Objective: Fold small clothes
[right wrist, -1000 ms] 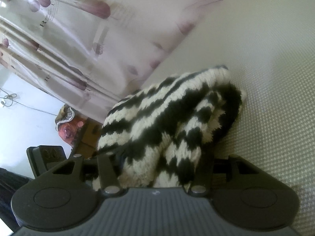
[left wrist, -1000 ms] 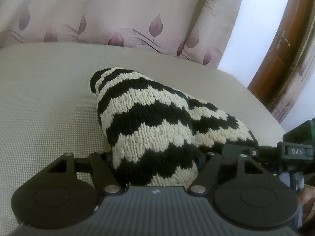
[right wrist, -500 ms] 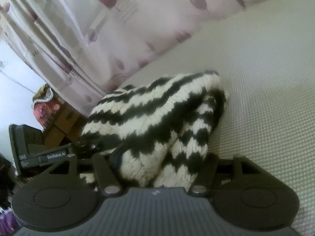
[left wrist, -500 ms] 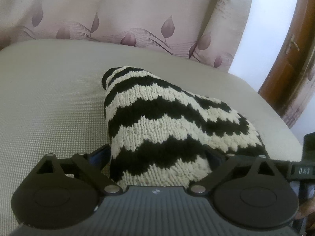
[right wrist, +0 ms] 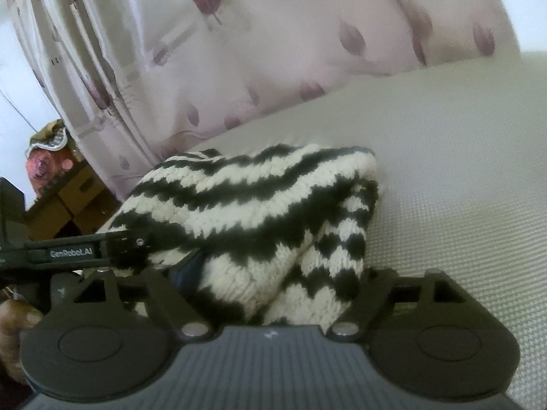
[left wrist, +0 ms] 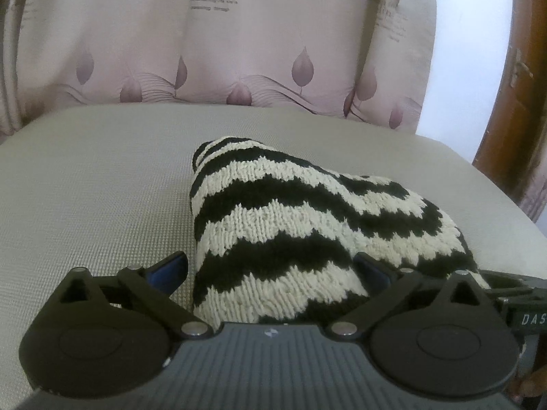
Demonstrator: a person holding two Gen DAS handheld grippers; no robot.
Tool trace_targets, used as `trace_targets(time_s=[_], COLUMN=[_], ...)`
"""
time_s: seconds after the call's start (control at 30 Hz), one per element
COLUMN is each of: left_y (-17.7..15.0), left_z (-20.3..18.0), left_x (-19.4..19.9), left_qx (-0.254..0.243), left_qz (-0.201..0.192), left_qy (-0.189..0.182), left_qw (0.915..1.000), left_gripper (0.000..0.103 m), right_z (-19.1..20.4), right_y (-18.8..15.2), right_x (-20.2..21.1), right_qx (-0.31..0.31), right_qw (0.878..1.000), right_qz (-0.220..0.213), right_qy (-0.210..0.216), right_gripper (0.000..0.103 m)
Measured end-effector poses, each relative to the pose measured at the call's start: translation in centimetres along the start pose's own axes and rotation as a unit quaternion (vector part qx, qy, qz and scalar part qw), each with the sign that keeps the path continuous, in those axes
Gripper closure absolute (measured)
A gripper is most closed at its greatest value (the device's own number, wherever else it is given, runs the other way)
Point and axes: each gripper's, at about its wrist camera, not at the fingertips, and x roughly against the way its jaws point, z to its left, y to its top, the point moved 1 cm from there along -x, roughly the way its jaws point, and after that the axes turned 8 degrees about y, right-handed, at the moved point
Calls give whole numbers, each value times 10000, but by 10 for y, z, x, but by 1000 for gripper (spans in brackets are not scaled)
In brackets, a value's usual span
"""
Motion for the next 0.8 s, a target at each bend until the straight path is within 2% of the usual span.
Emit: trace_targets(time_s=[0.17,0.37,0.5,0.57,0.67,0.8], left_y=[-1,-4,-5,-5,-5,-4], left_z=[0,-3,-6,-9,-14,-25], left_x=[1,15,32,42,61,88], left_qx=[0,-105,-193,-269,-373,-585], left_qz=[-72,-353,-567,-684,-915,-1197], left_qy=[52,264,407,574,741,1148], left_qw=[10000,9990,9974,9956,9923,9844], left_gripper=[0,0,0,0,0,0], right_z=[2,13,45,59,77,96], right_y=[-2,-1,-7,-12,-18,-23], right_x=[1,6,29,44,65,85], right_qx=[63,65,657,852,937,1061], right_qw=[9999,9991,9922,9871,9795,9681], right_qz=[-34,-198,-743,-1042,-1455,-1850], right_qy=[-135,-361,-758,-868,-1031,-1316], right_gripper=[15,13,12,5,3,0])
